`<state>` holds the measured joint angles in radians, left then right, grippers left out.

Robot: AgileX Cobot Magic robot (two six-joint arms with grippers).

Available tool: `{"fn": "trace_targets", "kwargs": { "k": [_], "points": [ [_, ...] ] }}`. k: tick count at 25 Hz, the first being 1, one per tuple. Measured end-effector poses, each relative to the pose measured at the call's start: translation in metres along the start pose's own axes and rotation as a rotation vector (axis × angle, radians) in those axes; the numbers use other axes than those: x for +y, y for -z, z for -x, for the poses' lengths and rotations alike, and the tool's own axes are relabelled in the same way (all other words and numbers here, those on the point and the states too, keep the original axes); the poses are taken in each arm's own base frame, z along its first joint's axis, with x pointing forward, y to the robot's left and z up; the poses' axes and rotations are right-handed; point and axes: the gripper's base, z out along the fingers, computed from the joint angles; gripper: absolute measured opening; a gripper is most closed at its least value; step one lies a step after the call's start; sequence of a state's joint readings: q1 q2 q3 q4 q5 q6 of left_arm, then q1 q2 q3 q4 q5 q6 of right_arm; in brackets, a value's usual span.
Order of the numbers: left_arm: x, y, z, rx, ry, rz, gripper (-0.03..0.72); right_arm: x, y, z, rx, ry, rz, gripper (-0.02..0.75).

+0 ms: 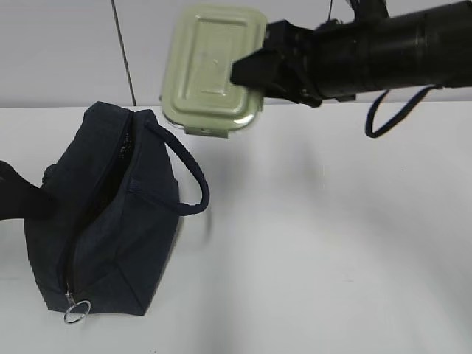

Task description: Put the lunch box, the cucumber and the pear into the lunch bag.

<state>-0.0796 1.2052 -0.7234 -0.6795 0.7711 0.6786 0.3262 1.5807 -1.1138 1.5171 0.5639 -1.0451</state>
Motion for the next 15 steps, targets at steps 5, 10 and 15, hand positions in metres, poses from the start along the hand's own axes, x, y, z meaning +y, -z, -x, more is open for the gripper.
{"fn": "trace_targets", "kwargs": {
  "k": [5,10,15],
  "points": [
    [0.0,0.0,0.0,-0.001,0.0,0.001,0.001,0.048,-0.03,0.002,0.024,0.081,0.125,0.307],
    [0.0,0.0,0.0,-0.001,0.0,0.001,0.001,0.064,-0.071,-0.011,0.079,0.101,0.166,0.306],
    [0.0,0.0,0.0,0.0,-0.001,0.001,0.001,0.054,-0.094,-0.023,0.121,0.1,0.123,0.306]
  ]
}}
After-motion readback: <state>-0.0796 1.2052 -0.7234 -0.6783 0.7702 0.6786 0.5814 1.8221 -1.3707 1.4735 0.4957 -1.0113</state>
